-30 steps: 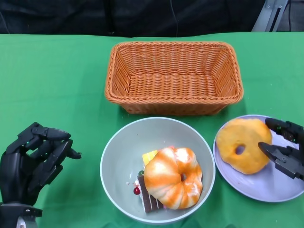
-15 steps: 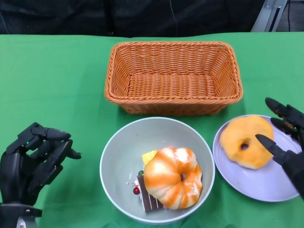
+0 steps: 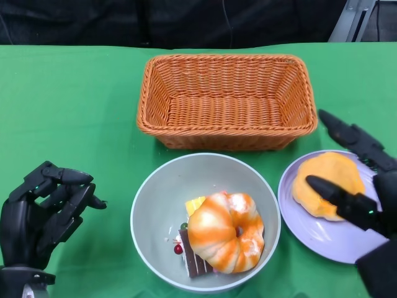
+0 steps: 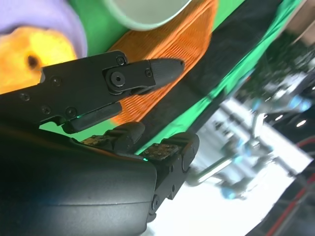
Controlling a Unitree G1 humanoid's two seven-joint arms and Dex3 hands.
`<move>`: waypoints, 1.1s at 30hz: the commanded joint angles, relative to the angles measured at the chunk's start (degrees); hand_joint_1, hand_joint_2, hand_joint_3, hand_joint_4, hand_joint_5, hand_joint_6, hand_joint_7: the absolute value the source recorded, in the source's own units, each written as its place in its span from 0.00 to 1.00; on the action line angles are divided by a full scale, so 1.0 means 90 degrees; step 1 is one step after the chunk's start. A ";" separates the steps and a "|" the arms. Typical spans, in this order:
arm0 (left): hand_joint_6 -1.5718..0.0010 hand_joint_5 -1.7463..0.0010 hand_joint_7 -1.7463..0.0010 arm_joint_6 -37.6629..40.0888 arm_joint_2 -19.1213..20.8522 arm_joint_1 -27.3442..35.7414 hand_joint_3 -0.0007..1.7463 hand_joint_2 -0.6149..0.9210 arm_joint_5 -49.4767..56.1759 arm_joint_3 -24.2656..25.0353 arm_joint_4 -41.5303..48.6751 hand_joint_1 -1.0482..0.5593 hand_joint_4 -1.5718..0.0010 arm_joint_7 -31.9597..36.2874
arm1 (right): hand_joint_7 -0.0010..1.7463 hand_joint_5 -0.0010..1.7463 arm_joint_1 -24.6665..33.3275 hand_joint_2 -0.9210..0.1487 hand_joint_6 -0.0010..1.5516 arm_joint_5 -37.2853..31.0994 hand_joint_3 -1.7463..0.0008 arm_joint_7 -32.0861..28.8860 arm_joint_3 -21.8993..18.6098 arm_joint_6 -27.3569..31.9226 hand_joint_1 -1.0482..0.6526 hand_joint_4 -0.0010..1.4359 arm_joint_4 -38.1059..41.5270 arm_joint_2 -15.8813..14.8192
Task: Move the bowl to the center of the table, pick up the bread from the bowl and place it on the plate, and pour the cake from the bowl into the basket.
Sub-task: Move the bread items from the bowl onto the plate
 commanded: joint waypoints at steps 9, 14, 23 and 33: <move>0.44 0.23 0.40 -0.0149 0.0077 0.0053 0.17 1.00 0.0114 0.0029 0.0028 0.53 0.47 0.0064 | 0.02 0.15 -0.0022 0.03 0.37 -0.0003 1.00 0.0802 0.0165 0.0125 0.27 0.39 -0.0673 -0.0201; 0.45 0.23 0.39 -0.0124 0.0075 0.0045 0.17 1.00 0.0080 0.0034 0.0046 0.53 0.48 0.0021 | 0.02 0.18 -0.0266 0.04 0.37 -0.0213 1.00 0.1060 0.0266 -0.0026 0.25 0.41 -0.0608 -0.0453; 0.44 0.24 0.40 -0.0149 0.0037 0.0073 0.17 1.00 0.0083 0.0012 0.0011 0.54 0.47 0.0019 | 0.01 0.19 -0.0665 0.05 0.39 -0.0475 1.00 0.1513 0.0525 0.0058 0.22 0.42 -0.0587 -0.0709; 0.45 0.24 0.40 -0.0128 0.0034 0.0083 0.16 1.00 0.0085 0.0007 0.0003 0.53 0.48 0.0006 | 0.01 0.18 -0.0838 0.04 0.40 -0.0713 1.00 0.1793 0.0772 0.0106 0.20 0.42 -0.0593 -0.0788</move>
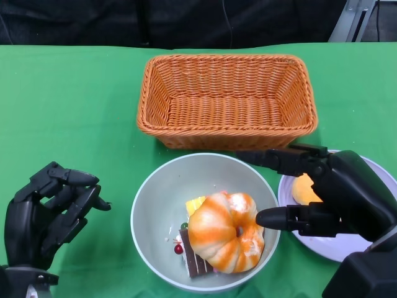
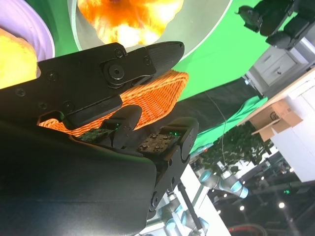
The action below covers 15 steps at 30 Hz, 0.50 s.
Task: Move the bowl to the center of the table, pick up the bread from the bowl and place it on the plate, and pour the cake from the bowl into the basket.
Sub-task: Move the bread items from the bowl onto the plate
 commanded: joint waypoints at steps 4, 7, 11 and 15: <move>0.45 0.24 0.40 -0.0087 0.0094 0.0049 0.16 1.00 -0.0045 0.0036 0.0054 0.53 0.48 -0.0017 | 0.01 0.18 -0.0267 0.04 0.41 -0.0117 1.00 0.0088 0.0127 -0.0287 0.20 0.43 0.0141 -0.0217; 0.45 0.23 0.39 -0.0095 0.0087 0.0049 0.16 1.00 -0.0044 0.0033 0.0053 0.53 0.48 -0.0014 | 0.01 0.17 -0.0354 0.05 0.41 -0.0145 1.00 0.0097 0.0195 -0.0420 0.21 0.43 0.0235 -0.0256; 0.45 0.23 0.39 -0.0101 0.0065 0.0081 0.16 1.00 0.0007 0.0009 0.0003 0.52 0.49 0.0060 | 0.01 0.16 -0.0470 0.05 0.43 -0.0285 1.00 0.0109 0.0313 -0.0520 0.20 0.44 0.0319 -0.0308; 0.45 0.23 0.39 -0.0080 0.0043 0.0102 0.16 1.00 0.0009 -0.0002 -0.0046 0.53 0.48 0.0076 | 0.01 0.15 -0.0576 0.05 0.44 -0.0404 1.00 0.0106 0.0403 -0.0614 0.20 0.45 0.0409 -0.0341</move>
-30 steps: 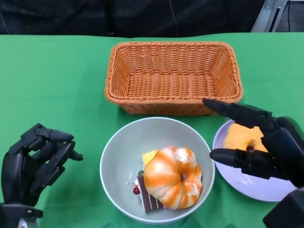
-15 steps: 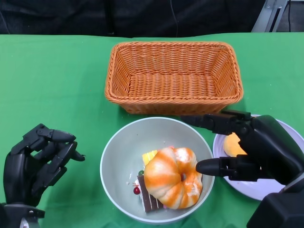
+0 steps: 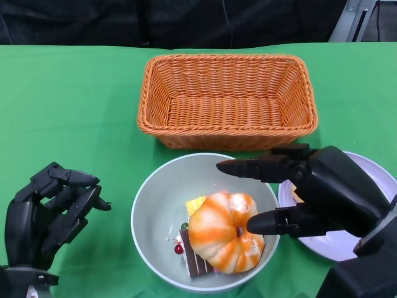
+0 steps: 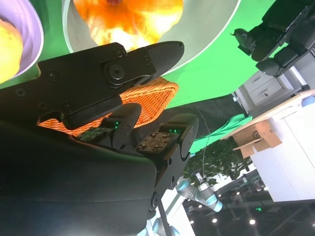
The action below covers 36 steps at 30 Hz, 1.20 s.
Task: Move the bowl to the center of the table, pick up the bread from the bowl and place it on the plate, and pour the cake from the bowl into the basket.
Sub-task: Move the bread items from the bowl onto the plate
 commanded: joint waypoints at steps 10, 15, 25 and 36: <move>0.45 0.22 0.39 0.0006 0.0025 0.0137 0.17 1.00 -0.0032 -0.0002 -0.0233 0.53 0.48 0.0086 | 0.01 0.12 -0.0418 0.06 0.46 -0.0470 1.00 0.0093 0.0450 -0.0348 0.21 0.48 0.0865 -0.0227; 0.45 0.21 0.38 0.0024 0.0028 0.0204 0.17 1.00 0.0072 -0.0063 -0.0373 0.53 0.48 0.0219 | 0.00 0.11 -0.0429 0.06 0.46 -0.0651 1.00 0.0009 0.0634 -0.0746 0.19 0.49 0.1359 -0.0423; 0.46 0.21 0.37 0.0145 0.0023 0.0309 0.17 1.00 0.0120 -0.0181 -0.0624 0.52 0.48 0.0407 | 0.00 0.07 -0.0483 0.05 0.44 -0.1074 1.00 -0.0272 0.0746 -0.1183 0.19 0.50 0.1861 -0.0616; 0.45 0.20 0.35 0.0149 0.0026 0.0363 0.18 1.00 0.0206 -0.0288 -0.0690 0.55 0.48 0.0562 | 0.00 0.04 -0.0548 0.04 0.43 -0.1345 1.00 -0.0523 0.0839 -0.1146 0.20 0.49 0.2003 -0.0570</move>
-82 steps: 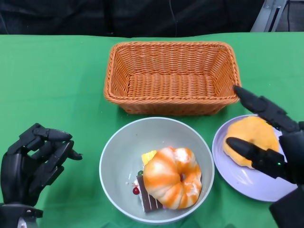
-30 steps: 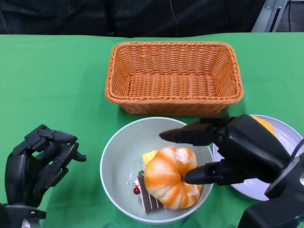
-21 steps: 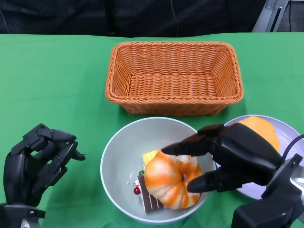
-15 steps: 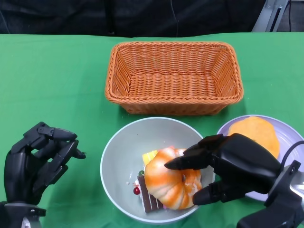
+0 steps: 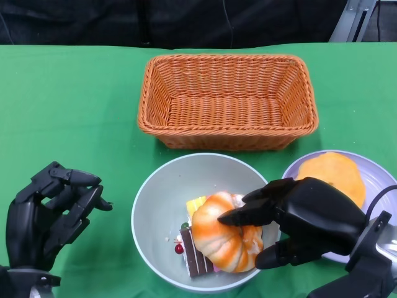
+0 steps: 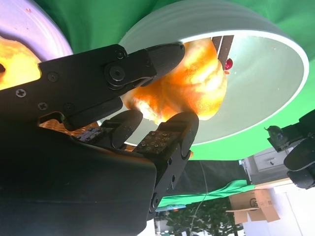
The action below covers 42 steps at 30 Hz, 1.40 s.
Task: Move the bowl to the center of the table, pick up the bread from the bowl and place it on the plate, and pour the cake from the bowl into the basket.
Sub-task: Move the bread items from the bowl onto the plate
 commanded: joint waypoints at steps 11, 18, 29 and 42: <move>0.46 0.23 0.36 -0.0044 0.0078 0.0027 0.17 1.00 -0.0029 0.0013 0.0077 0.53 0.48 -0.0044 | 0.00 0.03 -0.0074 0.04 0.42 -0.0116 1.00 -0.0823 0.0043 -0.0176 0.19 0.49 0.0263 0.0120; 0.45 0.23 0.36 0.0013 0.0078 0.0024 0.16 1.00 -0.0035 0.0022 0.0083 0.53 0.47 -0.0025 | 0.00 0.02 -0.0176 0.03 0.39 -0.0164 1.00 -0.1471 -0.0037 -0.0346 0.19 0.48 0.0337 0.0261; 0.46 0.22 0.36 -0.0017 0.0104 0.0004 0.17 1.00 -0.0076 0.0047 0.0153 0.53 0.48 -0.0131 | 0.01 0.04 -0.0171 0.03 0.40 -0.0144 1.00 -0.1730 -0.0032 -0.0427 0.19 0.49 0.0260 0.0296; 0.47 0.21 0.36 -0.0112 0.0058 0.0020 0.17 1.00 -0.0092 0.0077 0.0157 0.52 0.49 -0.0170 | 0.00 0.00 -0.0730 0.00 0.31 -0.0309 0.99 -0.0627 0.0279 0.0381 0.15 0.37 0.0878 0.0255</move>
